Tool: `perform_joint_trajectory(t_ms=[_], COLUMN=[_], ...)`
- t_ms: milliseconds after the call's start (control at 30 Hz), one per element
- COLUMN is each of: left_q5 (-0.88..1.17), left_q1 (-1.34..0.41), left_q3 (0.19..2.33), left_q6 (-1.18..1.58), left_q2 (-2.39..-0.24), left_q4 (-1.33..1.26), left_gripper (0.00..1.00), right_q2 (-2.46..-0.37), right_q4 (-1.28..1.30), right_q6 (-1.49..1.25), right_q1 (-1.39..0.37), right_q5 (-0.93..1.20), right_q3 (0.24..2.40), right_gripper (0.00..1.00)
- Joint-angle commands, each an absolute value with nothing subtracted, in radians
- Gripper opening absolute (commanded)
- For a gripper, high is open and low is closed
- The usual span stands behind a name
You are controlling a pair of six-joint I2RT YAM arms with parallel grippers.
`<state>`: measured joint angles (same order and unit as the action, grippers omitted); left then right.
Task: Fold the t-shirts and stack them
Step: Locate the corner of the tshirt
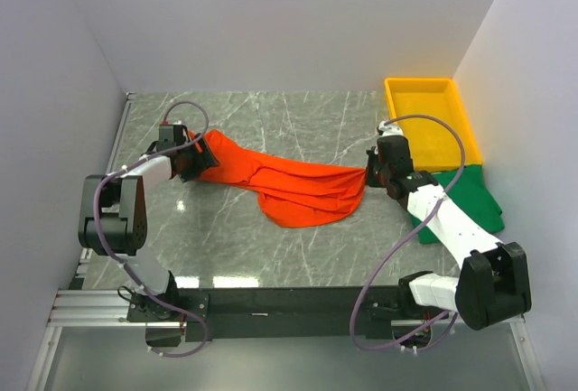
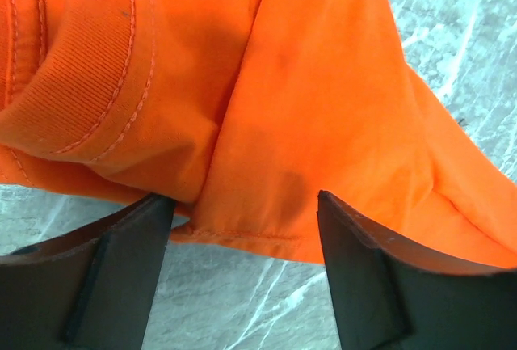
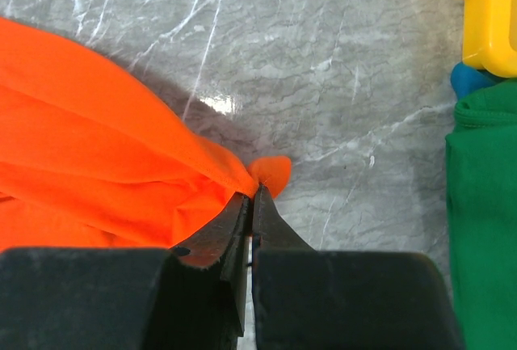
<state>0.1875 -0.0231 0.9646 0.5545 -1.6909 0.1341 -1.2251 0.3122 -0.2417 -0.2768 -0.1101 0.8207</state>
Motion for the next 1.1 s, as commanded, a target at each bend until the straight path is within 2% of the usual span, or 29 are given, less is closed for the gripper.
perform_joint_trajectory(t_ms=[0,100,233,333,733,967,1067], left_q5=[0.199,0.213,0.225,0.216,0.196,0.222,0.172], left_q1=[-0.025,-0.023,-0.023,-0.023,-0.023,-0.023,-0.023], left_q3=[1.008,1.009,1.006,1.0,0.979,0.985,0.997], left_q6=[0.552,0.555,0.554,0.548,0.557,0.583,0.586], left_q2=[-1.709,-1.727,-1.727,-1.703,-1.568,-1.603,-1.62], left_q4=[0.12,0.109,0.097,0.101,0.121,0.117,0.149], left_gripper=[0.79,0.79,0.74,0.65,0.53,0.52,0.55], right_q2=[-1.193,-1.187,-1.181,-1.175,-1.163,-1.167,-1.17], right_q4=[0.273,0.265,0.264,0.264,0.273,0.27,0.27], right_q6=[-0.252,-0.255,-0.252,-0.253,-0.259,-0.264,-0.264], right_q1=[-0.272,-0.271,-0.272,-0.273,-0.272,-0.27,-0.272], right_q5=[-0.104,-0.098,-0.095,-0.097,-0.094,-0.089,-0.087], right_q3=[0.807,0.801,0.796,0.795,0.798,0.796,0.798], right_gripper=[0.0,0.0,0.0,0.0,0.0,0.0,0.0])
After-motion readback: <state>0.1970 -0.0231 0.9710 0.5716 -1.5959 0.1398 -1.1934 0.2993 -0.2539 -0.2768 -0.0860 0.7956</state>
